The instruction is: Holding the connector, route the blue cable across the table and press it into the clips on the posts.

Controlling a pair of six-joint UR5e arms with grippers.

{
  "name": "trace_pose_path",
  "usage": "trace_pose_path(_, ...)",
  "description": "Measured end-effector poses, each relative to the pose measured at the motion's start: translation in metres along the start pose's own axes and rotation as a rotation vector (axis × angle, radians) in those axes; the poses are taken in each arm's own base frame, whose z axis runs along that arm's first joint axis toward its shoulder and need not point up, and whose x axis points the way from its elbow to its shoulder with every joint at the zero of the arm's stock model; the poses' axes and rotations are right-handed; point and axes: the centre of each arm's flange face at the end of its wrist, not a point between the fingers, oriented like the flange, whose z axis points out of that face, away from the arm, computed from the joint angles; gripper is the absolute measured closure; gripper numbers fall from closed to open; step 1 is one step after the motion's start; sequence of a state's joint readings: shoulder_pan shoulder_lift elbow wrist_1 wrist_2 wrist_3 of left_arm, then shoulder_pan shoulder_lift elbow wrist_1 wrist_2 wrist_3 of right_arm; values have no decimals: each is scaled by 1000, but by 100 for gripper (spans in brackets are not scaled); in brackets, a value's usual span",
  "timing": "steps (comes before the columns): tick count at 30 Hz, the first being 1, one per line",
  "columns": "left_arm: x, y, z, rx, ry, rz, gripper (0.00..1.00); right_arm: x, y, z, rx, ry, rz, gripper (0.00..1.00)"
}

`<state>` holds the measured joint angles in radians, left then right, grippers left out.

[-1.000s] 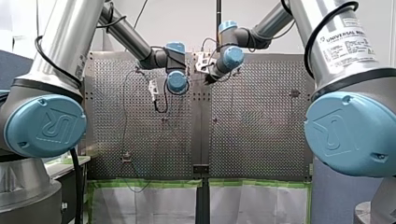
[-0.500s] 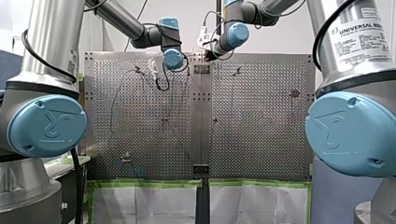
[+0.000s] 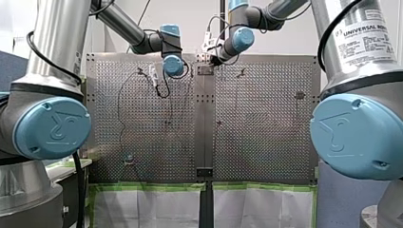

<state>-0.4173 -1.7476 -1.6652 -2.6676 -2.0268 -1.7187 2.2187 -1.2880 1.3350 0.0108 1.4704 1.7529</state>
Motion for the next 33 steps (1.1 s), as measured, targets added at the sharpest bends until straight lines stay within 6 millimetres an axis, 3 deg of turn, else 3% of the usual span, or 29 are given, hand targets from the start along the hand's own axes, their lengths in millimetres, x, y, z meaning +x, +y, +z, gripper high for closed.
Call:
trace_pose_path(5, 15, 5, 9, 12, 2, 7, 100, -22, 7, 11, -9, -34, 2, 100)
trace_pose_path(9, 16, 6, 16, 36, -19, -2, 100, -26, 12, 16, -15, -37, 3, 100)
trace_pose_path(20, 11, 35, 46, 63, -48, -3, 97, -15, 28, 22, -5, -5, 13, 100)
trace_pose_path(33, 28, 26, 71, 147, -29, -17, 97, -9, 40, 26, -8, 7, 14, 100)
